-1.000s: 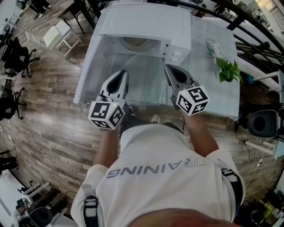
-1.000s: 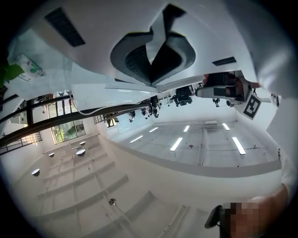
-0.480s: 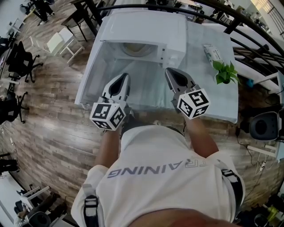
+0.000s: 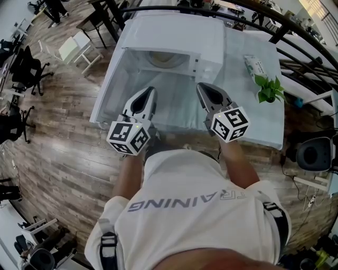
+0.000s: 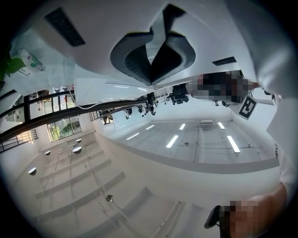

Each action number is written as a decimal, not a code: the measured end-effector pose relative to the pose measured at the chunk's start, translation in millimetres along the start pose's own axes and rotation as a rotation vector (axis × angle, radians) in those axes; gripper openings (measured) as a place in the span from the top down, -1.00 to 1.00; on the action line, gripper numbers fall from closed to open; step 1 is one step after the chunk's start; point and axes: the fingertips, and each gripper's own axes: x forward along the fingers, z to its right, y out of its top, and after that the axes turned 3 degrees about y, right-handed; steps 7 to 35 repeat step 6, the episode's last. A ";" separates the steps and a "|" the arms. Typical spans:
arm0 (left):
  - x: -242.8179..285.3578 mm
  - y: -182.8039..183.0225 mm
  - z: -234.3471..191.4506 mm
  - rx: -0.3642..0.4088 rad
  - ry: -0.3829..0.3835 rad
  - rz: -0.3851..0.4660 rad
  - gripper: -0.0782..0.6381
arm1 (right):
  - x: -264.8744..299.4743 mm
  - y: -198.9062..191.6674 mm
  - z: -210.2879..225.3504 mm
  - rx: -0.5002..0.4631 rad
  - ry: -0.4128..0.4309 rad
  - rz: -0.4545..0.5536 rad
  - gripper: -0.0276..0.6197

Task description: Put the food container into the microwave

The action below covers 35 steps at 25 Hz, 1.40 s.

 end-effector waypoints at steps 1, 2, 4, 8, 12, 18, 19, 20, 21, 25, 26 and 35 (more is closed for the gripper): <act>-0.1 -0.1 -0.5 0.001 0.001 -0.001 0.66 | 0.4 0.0 -0.2 0.002 0.002 0.000 0.85; -0.2 -0.2 -1.1 0.001 0.003 -0.003 0.66 | 0.9 0.2 -0.7 0.002 0.004 0.000 0.85; -0.3 -0.9 -2.0 0.000 0.006 -0.005 0.66 | 1.7 0.3 -1.6 0.002 0.008 -0.001 0.85; -0.3 -2.2 -2.6 -0.003 0.008 -0.008 0.66 | 2.0 -0.1 -2.4 0.003 0.013 -0.003 0.85; -0.3 -2.2 -2.6 -0.003 0.008 -0.008 0.66 | 2.0 -0.1 -2.4 0.003 0.013 -0.003 0.85; -0.3 -2.2 -2.6 -0.003 0.008 -0.008 0.66 | 2.0 -0.1 -2.4 0.003 0.013 -0.003 0.85; -0.3 -2.2 -2.6 -0.003 0.008 -0.008 0.66 | 2.0 -0.1 -2.4 0.003 0.013 -0.003 0.85; -0.3 -2.2 -2.6 -0.003 0.008 -0.008 0.66 | 2.0 -0.1 -2.4 0.003 0.013 -0.003 0.85; -0.3 -2.2 -2.6 -0.003 0.008 -0.008 0.66 | 2.0 -0.1 -2.4 0.003 0.013 -0.003 0.85; -0.3 -2.2 -2.6 -0.003 0.008 -0.008 0.66 | 2.0 -0.1 -2.4 0.003 0.013 -0.003 0.85; -0.3 -2.2 -2.6 -0.003 0.008 -0.008 0.66 | 2.0 -0.1 -2.4 0.003 0.013 -0.003 0.85; -0.3 -2.2 -2.6 -0.003 0.008 -0.008 0.66 | 2.0 -0.1 -2.4 0.003 0.013 -0.003 0.85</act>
